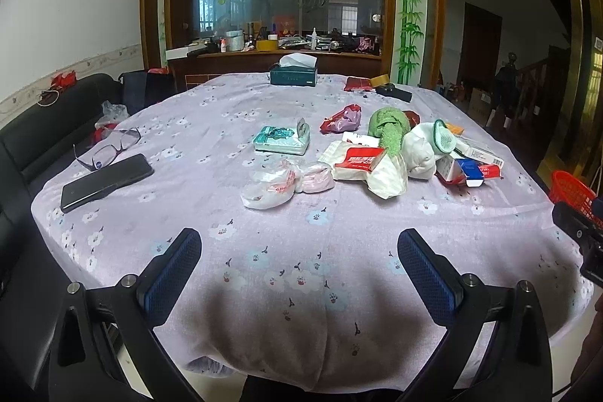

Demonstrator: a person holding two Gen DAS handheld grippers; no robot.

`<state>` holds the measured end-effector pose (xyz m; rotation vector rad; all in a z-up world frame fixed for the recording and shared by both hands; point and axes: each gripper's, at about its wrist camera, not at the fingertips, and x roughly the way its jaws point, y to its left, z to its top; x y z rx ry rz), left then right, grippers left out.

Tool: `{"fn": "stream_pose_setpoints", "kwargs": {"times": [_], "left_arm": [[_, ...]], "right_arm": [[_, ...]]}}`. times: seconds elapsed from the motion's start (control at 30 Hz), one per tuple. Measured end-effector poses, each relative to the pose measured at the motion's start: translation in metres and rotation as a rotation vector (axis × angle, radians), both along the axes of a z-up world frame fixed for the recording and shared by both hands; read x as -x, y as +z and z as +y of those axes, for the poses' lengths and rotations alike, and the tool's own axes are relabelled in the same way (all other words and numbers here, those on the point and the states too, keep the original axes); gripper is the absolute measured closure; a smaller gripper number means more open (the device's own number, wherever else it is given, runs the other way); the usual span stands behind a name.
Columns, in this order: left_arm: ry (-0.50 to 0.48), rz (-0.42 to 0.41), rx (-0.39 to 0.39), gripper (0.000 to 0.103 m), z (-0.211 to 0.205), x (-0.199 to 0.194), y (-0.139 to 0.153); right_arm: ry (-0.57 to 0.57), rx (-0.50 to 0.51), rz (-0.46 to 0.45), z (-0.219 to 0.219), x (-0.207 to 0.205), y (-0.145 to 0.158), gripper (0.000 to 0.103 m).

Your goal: Collect trash

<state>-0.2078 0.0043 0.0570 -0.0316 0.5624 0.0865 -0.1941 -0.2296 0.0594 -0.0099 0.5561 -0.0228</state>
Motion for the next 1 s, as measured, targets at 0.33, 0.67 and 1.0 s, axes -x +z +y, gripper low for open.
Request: {"fn": "stream_pose_setpoints", "kwargs": {"times": [0.33,0.67,1.0], "left_arm": [[-0.059,-0.030,-0.020,0.000,-0.023,-0.006,0.010],[-0.113,-0.051,-0.048,0.000,-0.048,-0.010,0.023],[-0.125,-0.048,-0.079,0.000,-0.061,-0.010,0.023]], "right_arm": [[-0.093,-0.042,-0.017,-0.021,0.002,0.004,0.000],[-0.117,-0.056,0.003,-0.033,0.003,0.001,0.000],[-0.124,-0.070,0.011,-0.040,0.004,-0.001,0.000]]}}
